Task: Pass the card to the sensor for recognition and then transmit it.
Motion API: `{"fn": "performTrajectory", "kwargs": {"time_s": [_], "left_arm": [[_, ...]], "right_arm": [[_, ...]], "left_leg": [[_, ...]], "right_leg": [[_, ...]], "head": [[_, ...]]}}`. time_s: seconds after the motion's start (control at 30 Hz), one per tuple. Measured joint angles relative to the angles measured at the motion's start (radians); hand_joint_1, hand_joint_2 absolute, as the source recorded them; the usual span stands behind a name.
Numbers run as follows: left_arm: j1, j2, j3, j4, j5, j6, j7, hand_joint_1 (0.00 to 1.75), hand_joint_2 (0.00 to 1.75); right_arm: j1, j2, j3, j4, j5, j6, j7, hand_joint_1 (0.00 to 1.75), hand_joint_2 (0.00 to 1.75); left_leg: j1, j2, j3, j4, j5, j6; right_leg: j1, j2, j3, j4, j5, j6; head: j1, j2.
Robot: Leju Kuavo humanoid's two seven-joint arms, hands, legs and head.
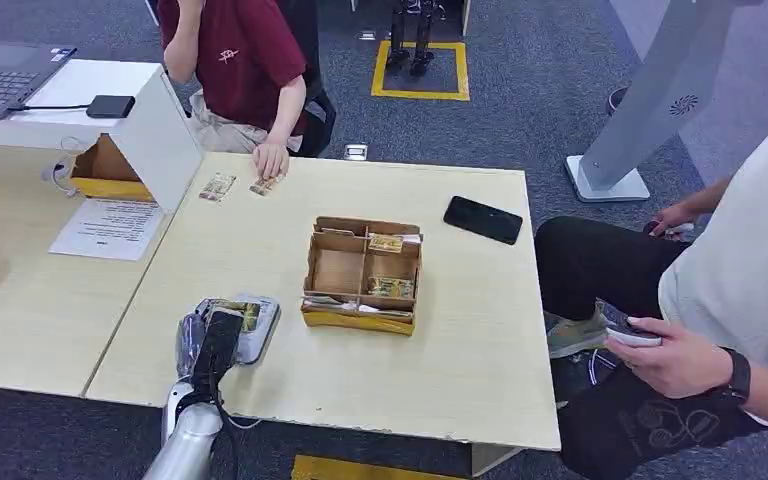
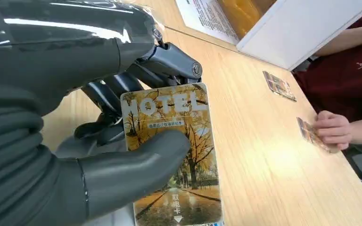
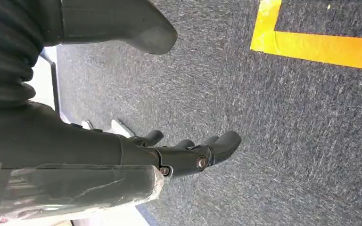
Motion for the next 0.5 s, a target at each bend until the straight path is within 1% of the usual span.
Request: {"fn": "performTrajectory", "kwargs": {"time_s": [0.23, 0.3, 0.33, 0.37, 0.43, 0.5], "left_arm": [[0.0, 0.0, 0.0, 0.001, 0.0, 0.0, 0.0, 1.75, 1.75], [-0.005, 0.006, 0.006, 0.018, -0.006, 0.005, 0.001, 1.75, 1.75], [-0.007, 0.007, 0.012, 0.035, -0.051, 0.034, 0.021, 1.75, 1.75], [-0.014, 0.008, 0.014, 0.07, -0.157, 0.11, 0.063, 1.75, 1.75], [-0.022, 0.011, 0.016, 0.094, -0.233, 0.143, 0.094, 1.75, 1.75], [-0.026, 0.013, 0.027, 0.107, -0.354, 0.154, 0.139, 1.75, 1.75]], "right_arm": [[0.0, 0.0, 0.0, 0.0, 0.0, 0.0, 0.0, 0.0, 1.75], [0.0, 0.0, -0.003, 0.0, 0.001, 0.001, -0.001, 0.0, 1.75], [-0.001, 0.0, -0.007, 0.0, 0.013, 0.002, -0.001, 0.0, 1.75], [-0.001, 0.0, -0.013, 0.0, 0.032, 0.004, -0.001, 0.0, 1.75], [-0.002, 0.0, -0.02, 0.0, 0.044, 0.005, -0.002, 0.0, 1.75], [-0.002, 0.001, -0.029, 0.0, 0.057, 0.007, -0.005, 0.0, 1.75]], "left_leg": [[0.0, 0.0, 0.0, 0.0, 0.0, 0.0], [0.0, 0.0, 0.0, 0.0, 0.0, 0.0], [0.0, 0.0, 0.0, 0.0, 0.0, 0.0], [0.0, 0.0, 0.0, 0.0, 0.0, 0.0], [0.0, 0.0, 0.0, 0.0, 0.0, 0.0], [0.0, 0.0, 0.0, 0.0, 0.0, 0.0]], "right_leg": [[0.0, 0.0, 0.0, 0.0, 0.0, 0.0], [0.0, 0.0, 0.0, 0.0, 0.0, 0.0], [0.0, 0.0, 0.0, 0.0, 0.0, 0.0], [0.0, 0.0, 0.0, 0.0, 0.0, 0.0], [0.0, 0.0, 0.0, 0.0, 0.0, 0.0], [0.0, 0.0, 0.001, 0.0, 0.0, 0.0]], "head": [[0.0, 0.0], [0.0, 0.0], [0.0, 0.0], [0.0, 0.0], [0.0, 0.0], [0.0, 0.0]]}}
